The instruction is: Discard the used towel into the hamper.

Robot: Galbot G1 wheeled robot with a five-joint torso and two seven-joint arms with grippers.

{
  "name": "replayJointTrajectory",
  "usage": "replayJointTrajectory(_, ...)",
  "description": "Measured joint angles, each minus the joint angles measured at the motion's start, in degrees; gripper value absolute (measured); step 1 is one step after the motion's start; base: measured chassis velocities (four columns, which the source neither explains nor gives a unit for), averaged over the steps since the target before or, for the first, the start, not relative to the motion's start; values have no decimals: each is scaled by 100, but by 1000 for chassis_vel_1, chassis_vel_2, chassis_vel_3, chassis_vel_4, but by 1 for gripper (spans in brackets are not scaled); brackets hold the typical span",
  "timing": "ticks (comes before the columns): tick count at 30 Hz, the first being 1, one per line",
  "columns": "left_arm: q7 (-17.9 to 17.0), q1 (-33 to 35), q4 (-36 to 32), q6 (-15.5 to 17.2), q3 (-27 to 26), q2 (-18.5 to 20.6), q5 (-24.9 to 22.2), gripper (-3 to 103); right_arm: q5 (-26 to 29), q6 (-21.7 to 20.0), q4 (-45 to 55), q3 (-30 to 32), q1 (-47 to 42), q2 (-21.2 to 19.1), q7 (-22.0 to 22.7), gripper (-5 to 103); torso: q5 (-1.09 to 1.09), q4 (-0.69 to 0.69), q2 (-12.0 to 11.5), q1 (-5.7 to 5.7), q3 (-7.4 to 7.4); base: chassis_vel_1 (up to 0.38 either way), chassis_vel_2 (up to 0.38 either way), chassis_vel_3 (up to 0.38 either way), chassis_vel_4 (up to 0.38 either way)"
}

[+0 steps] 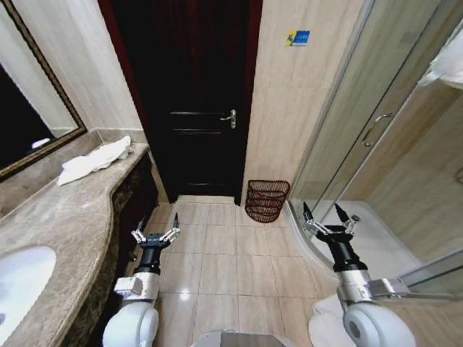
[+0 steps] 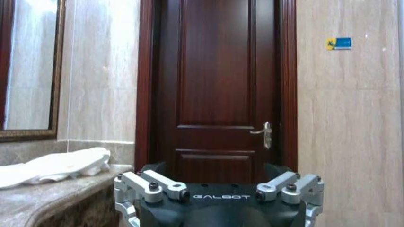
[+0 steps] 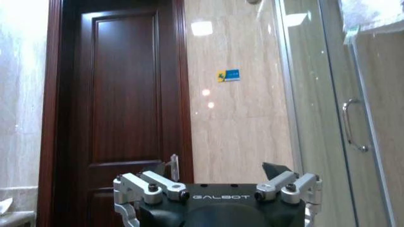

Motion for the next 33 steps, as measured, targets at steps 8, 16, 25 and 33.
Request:
replayJointTrajectory(8,-600,-109,-191,-67,162,0,-305,100,-256,38,23,-136,-17,114,309,100,0,-1,0,0,0,0,0,0,0)
replayJointTrajectory(16,-501,-46,-324,-82,178,0,-289,100,-105,-52,115,-134,-71,132,435,100,0,-1,0,0,0,0,0,0,0)
replayJointTrajectory(25,-115,32,-395,-35,138,0,-169,100,-123,-155,189,-127,-98,92,435,100,0,0,0,0,0,0,0,0,0)
replayJointTrajectory(33,-99,80,-417,-33,131,0,30,100,-88,-391,243,-129,-55,43,462,100,0,0,0,0,0,0,0,0,0)
